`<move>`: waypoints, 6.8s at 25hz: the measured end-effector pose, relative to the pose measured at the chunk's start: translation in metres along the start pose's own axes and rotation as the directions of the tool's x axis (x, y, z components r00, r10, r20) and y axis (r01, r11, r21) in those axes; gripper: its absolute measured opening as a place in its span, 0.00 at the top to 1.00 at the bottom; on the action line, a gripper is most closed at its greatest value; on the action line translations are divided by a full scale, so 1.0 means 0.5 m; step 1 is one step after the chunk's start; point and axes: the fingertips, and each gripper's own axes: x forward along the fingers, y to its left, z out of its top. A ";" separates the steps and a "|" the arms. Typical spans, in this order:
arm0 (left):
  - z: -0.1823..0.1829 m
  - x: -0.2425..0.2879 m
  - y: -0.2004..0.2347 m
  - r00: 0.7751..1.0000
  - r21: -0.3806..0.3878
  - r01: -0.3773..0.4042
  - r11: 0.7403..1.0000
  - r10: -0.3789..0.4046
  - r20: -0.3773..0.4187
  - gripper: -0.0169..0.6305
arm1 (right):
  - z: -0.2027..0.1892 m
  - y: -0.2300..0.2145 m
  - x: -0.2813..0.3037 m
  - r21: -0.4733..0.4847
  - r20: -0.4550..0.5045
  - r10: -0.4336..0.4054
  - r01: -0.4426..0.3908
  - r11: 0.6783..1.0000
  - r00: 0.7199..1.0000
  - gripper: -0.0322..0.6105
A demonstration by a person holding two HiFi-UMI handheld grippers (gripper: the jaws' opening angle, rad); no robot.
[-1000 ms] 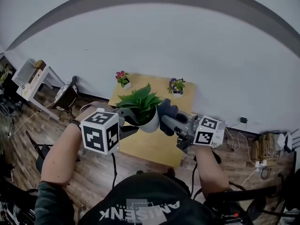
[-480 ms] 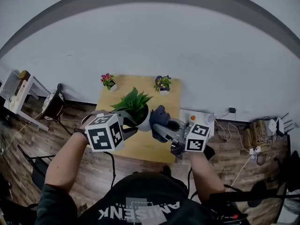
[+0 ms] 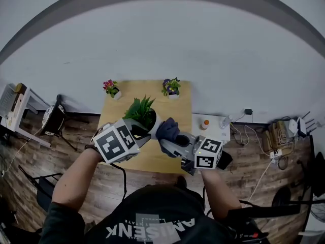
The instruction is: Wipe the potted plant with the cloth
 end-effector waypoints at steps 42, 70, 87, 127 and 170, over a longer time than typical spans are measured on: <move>0.038 -0.034 0.033 0.977 -0.398 -0.010 0.917 0.094 0.193 0.96 | 0.007 0.020 -0.011 -0.056 0.035 -0.035 0.037 0.998 0.999 0.87; 0.007 -0.036 -0.055 0.987 -0.242 -0.070 0.968 0.102 0.124 0.96 | 0.014 0.000 -0.014 -0.077 -0.048 -0.030 0.026 0.997 0.998 0.87; -0.024 -0.058 -0.099 0.992 -0.162 -0.092 0.982 0.105 0.070 0.96 | 0.141 0.079 0.060 -0.148 -0.021 0.106 -0.108 0.983 0.994 0.87; -0.014 -0.104 -0.106 0.974 0.133 -0.225 0.965 0.220 0.056 0.96 | 0.190 -0.012 0.139 -0.126 -0.051 0.091 -0.096 0.987 0.995 0.87; -0.243 0.101 0.056 0.965 0.128 -0.180 0.975 0.200 -0.172 0.95 | 0.155 -0.060 -0.022 -0.157 -0.018 -0.171 0.166 0.974 0.985 0.87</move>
